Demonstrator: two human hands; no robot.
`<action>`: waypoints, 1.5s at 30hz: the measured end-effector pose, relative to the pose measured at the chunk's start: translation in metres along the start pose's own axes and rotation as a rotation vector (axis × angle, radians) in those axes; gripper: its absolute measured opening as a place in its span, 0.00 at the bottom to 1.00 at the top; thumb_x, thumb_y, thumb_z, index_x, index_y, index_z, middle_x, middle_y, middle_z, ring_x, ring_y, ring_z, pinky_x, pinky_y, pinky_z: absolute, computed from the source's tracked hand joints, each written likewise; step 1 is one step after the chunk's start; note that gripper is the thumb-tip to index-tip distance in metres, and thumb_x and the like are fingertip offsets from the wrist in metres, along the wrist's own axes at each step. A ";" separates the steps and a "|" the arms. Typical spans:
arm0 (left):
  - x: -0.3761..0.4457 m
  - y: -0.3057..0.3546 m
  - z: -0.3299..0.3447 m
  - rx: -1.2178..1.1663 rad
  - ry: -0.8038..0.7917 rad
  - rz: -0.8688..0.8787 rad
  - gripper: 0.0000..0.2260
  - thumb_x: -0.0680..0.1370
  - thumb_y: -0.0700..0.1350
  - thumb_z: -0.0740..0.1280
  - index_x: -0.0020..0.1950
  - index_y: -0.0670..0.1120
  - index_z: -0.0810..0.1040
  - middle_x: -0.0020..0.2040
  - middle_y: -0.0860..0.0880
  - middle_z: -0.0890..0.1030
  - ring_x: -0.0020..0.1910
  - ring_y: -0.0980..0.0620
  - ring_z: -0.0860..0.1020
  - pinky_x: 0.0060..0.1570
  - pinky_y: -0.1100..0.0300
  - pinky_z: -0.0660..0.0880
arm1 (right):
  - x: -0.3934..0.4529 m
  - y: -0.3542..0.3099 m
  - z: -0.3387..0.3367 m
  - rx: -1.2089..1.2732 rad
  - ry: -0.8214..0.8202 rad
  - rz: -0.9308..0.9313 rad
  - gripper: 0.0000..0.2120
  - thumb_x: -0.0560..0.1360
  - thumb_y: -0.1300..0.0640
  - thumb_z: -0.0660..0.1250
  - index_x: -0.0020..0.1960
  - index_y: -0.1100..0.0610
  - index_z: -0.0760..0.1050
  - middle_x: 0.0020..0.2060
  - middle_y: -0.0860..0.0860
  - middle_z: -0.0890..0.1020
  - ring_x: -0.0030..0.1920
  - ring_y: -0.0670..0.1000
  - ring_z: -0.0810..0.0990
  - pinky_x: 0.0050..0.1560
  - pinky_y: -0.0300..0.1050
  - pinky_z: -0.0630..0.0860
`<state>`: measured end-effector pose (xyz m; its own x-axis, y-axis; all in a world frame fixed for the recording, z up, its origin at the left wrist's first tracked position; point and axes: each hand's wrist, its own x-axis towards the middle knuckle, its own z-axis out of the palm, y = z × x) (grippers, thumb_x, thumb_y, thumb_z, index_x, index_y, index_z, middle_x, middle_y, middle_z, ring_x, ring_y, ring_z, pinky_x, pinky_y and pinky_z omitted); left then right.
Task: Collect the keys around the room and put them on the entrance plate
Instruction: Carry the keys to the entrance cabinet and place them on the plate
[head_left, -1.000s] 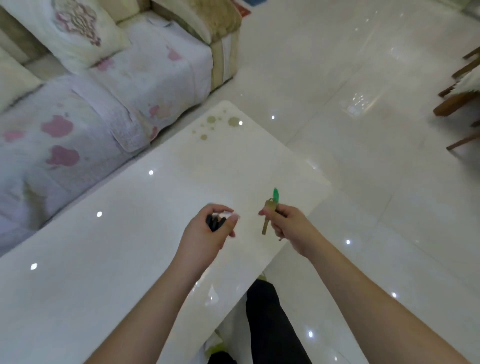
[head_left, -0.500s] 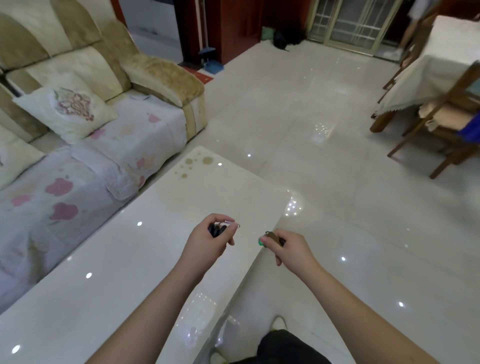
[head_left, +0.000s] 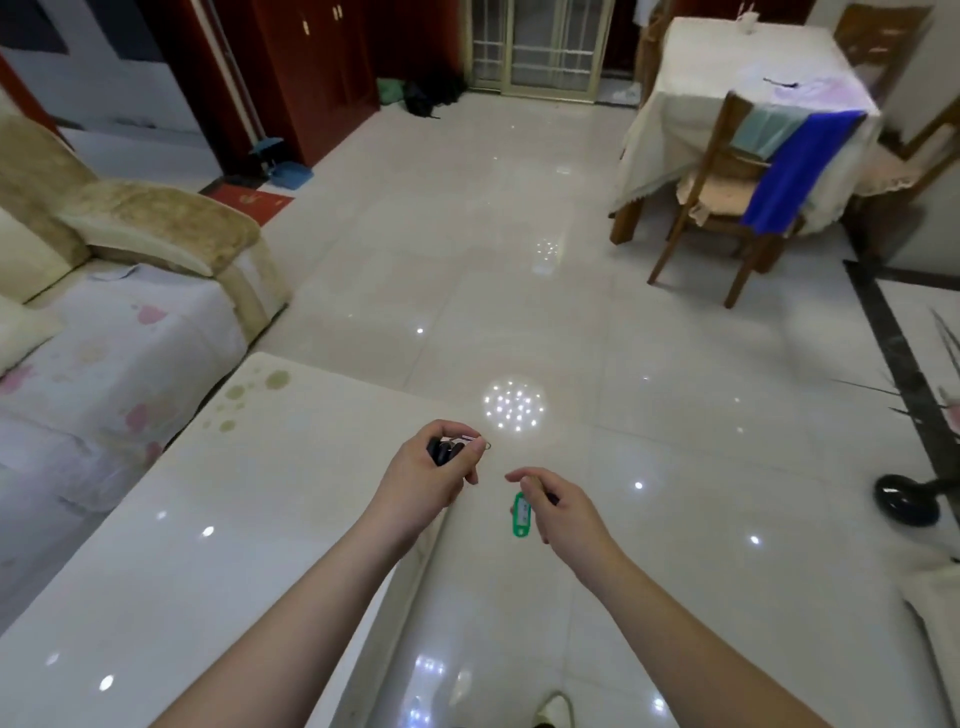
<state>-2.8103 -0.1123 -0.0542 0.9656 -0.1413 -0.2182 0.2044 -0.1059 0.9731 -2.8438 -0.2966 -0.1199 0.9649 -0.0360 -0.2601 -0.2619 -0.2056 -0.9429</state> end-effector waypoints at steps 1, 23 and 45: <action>0.008 0.002 0.018 -0.005 -0.011 -0.001 0.04 0.76 0.48 0.70 0.49 0.49 0.80 0.32 0.48 0.80 0.23 0.54 0.66 0.24 0.66 0.64 | 0.003 0.004 -0.015 0.018 0.022 0.012 0.10 0.80 0.51 0.60 0.48 0.43 0.80 0.26 0.37 0.77 0.23 0.40 0.68 0.25 0.32 0.65; 0.196 0.035 0.084 -0.070 -0.063 -0.088 0.09 0.76 0.52 0.70 0.52 0.48 0.80 0.34 0.48 0.80 0.25 0.53 0.66 0.25 0.62 0.62 | 0.177 -0.023 -0.114 0.647 0.029 0.413 0.18 0.69 0.47 0.75 0.35 0.50 0.66 0.29 0.47 0.65 0.25 0.46 0.61 0.24 0.38 0.61; 0.453 0.083 0.085 -0.068 -0.046 -0.134 0.08 0.77 0.49 0.70 0.52 0.47 0.80 0.33 0.48 0.79 0.24 0.54 0.66 0.25 0.62 0.62 | 0.440 -0.090 -0.180 0.638 -0.039 0.418 0.19 0.80 0.45 0.56 0.52 0.59 0.77 0.30 0.50 0.71 0.28 0.49 0.68 0.28 0.42 0.64</action>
<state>-2.3698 -0.2688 -0.0789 0.9207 -0.1758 -0.3483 0.3431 -0.0601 0.9374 -2.3922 -0.4698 -0.1124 0.7848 0.0503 -0.6177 -0.5770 0.4229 -0.6987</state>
